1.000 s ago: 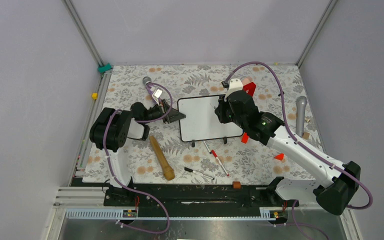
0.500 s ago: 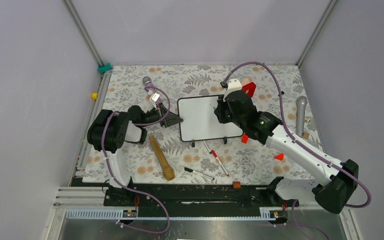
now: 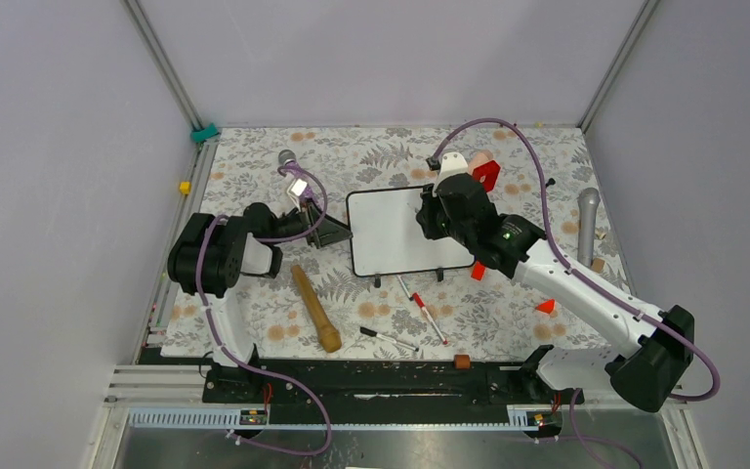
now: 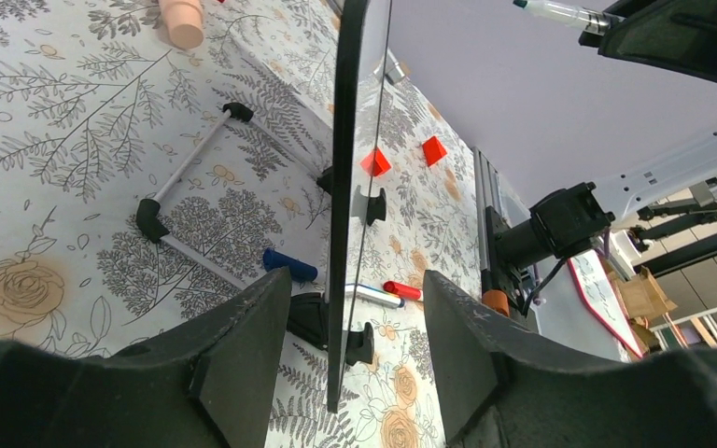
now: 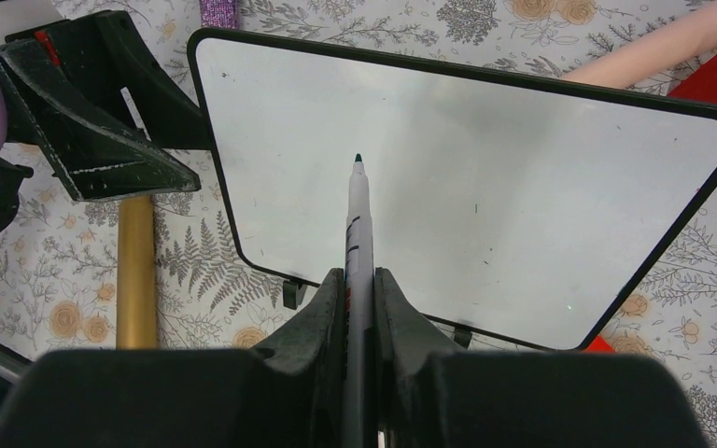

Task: Write a sentence on the whiteboard
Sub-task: Adjust the whiteboard at the center of the board, then write a sentence on the whiteboard.

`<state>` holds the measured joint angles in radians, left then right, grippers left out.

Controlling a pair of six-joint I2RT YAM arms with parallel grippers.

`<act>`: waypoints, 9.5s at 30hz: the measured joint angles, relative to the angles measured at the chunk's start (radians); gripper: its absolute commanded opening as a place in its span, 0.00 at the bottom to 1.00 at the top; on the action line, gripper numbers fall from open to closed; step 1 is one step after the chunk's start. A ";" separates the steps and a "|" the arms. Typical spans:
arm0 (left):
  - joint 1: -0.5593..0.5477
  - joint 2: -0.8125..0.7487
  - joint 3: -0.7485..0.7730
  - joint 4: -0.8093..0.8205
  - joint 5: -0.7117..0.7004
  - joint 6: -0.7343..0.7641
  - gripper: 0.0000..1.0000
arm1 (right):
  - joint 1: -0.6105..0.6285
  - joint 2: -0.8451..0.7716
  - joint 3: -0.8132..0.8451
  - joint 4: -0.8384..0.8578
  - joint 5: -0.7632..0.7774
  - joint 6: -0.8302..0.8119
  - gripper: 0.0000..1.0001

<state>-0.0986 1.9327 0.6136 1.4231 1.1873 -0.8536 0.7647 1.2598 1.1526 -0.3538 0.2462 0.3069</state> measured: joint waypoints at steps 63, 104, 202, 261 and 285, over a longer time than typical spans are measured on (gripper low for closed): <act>-0.051 0.105 0.132 -0.014 0.084 -0.039 0.25 | 0.000 -0.012 -0.003 -0.022 -0.002 0.000 0.00; -0.018 0.111 0.130 0.001 0.114 -0.011 0.00 | 0.000 0.060 0.047 -0.006 -0.076 0.034 0.00; 0.012 0.061 -0.057 0.071 -0.038 0.023 0.00 | 0.000 -0.058 -0.103 0.087 -0.017 0.002 0.00; 0.014 0.059 -0.015 0.017 0.022 -0.120 0.26 | 0.000 0.026 -0.066 0.082 -0.029 0.015 0.00; 0.001 0.031 -0.053 0.018 0.028 0.058 0.15 | 0.035 0.171 0.131 0.015 -0.079 0.069 0.00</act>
<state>-0.0975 1.9640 0.5610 1.4414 1.2156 -0.7956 0.7994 1.4307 1.2835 -0.3389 0.1673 0.3759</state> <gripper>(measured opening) 0.147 0.155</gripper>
